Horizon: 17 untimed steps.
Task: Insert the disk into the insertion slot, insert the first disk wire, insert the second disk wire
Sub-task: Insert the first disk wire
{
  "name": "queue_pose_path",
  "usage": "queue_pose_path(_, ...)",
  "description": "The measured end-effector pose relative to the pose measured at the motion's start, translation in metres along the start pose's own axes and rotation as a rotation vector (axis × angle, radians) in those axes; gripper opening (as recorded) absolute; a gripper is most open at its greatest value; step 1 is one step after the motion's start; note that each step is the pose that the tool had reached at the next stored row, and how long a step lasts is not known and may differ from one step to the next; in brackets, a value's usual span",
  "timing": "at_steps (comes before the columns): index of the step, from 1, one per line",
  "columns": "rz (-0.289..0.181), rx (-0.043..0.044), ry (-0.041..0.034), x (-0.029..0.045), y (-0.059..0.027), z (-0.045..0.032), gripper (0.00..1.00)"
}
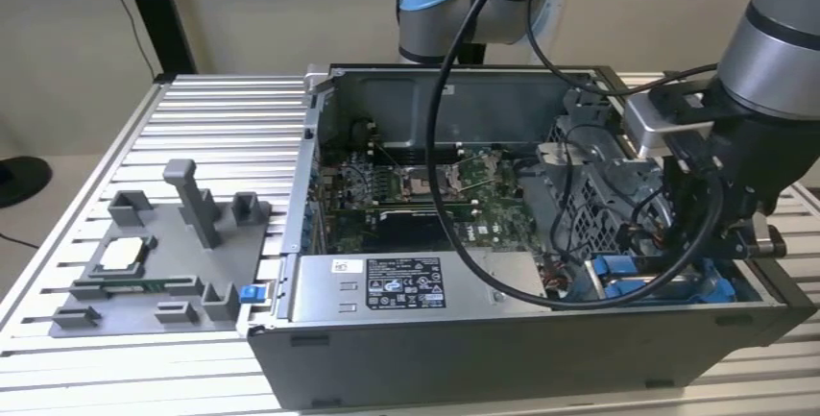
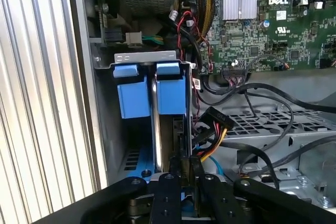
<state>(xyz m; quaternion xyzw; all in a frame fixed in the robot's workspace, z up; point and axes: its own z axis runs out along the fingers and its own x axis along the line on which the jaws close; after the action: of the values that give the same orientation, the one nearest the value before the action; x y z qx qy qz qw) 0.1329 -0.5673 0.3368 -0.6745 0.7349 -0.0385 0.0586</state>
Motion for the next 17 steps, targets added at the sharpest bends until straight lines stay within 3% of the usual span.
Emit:
queue_pose_path(4,-0.002,0.0011,0.0125,-0.0035,0.0005,0.0015,0.00)
queue_pose_path(14,-0.005,0.0027,0.0295,-0.0084,0.0015,0.0060,0.00)
queue_pose_path(17,-0.006,0.0025,0.0299,-0.0085,0.0017,0.0071,0.00)
